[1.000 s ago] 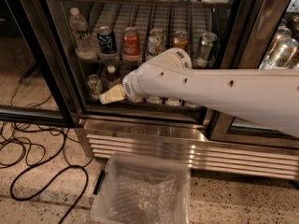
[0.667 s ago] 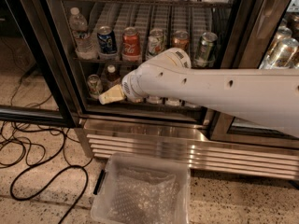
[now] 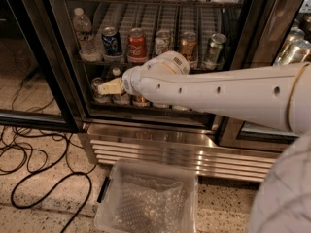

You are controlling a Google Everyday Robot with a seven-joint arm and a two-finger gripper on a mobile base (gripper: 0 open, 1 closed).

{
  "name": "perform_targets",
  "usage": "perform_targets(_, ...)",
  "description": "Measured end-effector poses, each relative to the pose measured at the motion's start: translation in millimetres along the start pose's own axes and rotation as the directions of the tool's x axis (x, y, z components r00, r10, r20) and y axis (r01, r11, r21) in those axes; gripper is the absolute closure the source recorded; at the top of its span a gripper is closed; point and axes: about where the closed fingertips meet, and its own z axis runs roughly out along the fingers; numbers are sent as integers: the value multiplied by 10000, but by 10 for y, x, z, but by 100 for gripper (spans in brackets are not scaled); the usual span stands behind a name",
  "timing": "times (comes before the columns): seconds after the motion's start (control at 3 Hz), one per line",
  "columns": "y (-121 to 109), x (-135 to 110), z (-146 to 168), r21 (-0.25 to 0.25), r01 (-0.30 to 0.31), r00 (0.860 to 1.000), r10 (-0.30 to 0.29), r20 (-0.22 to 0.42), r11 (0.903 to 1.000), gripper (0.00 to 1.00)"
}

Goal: Pick pepsi can from middle shelf of fridge

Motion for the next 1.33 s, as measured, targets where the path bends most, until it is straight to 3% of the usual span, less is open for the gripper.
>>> perform_targets(0.33, -194, -289, 167, 207, -906, 9931, 888, 760, 9957, 0)
perform_targets(0.67, -193, -290, 168, 205, -902, 9932, 884, 761, 9957, 0)
perform_targets(1.0, -77, -462, 298, -128, -573, 9914, 584, 1174, 9983, 0)
perform_targets(1.33, 283, -586, 567, -820, -296, 9889, 411, 1430, 9962, 0)
